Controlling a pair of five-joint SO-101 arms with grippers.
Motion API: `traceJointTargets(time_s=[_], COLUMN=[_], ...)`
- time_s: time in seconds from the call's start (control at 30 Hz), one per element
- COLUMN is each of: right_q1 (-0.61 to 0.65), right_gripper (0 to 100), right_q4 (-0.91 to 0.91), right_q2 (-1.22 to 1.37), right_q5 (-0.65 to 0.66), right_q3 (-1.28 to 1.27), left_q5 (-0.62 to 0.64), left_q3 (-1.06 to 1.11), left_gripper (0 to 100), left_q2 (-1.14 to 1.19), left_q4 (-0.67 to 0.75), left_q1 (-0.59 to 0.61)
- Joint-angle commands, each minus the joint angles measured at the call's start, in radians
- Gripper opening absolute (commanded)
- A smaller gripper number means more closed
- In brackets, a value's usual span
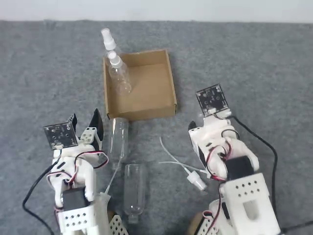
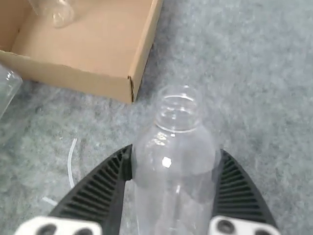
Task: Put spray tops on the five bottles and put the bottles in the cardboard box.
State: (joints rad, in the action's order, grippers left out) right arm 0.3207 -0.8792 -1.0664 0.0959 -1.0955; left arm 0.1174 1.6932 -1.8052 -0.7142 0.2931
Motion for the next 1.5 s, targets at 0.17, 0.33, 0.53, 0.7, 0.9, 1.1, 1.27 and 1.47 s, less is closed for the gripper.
traceJointTargets(time_s=[0.17, 0.33, 0.53, 0.7, 0.9, 1.1, 1.27, 1.47], right_q1=[-0.039, -0.107, -0.165, -0.213, -0.236, -0.229, -0.229, -0.229], right_gripper=[18.0, 18.0, 18.0, 18.0, 18.0, 18.0, 18.0, 18.0], right_q4=[0.120, 0.257, 0.364, 0.415, 0.420, 0.421, 0.414, 0.420], right_q2=[-0.156, -0.209, -0.269, -0.354, -0.483, -0.627, -0.748, -0.746], right_q5=[-0.009, -0.011, -0.012, -0.104, -0.117, -0.118, -0.118, -0.118], right_q3=[-0.078, -0.163, -0.245, -0.308, -0.376, -0.456, -0.508, -0.514], left_q5=[-0.008, -0.008, -0.006, -0.006, -0.006, -0.005, -0.005, -0.008], left_q3=[-0.018, -0.018, -0.018, -0.015, -0.018, -0.021, -0.084, -0.171], left_gripper=[21, 21, 21, 21, 21, 21, 21, 21], left_q2=[-0.023, -0.023, -0.023, -0.023, -0.023, -0.023, -0.021, -0.020], left_q4=[0.032, 0.032, 0.032, 0.031, 0.031, 0.031, -0.002, -0.071], left_q1=[-0.005, -0.006, -0.006, -0.006, -0.006, -0.034, -0.104, -0.206])
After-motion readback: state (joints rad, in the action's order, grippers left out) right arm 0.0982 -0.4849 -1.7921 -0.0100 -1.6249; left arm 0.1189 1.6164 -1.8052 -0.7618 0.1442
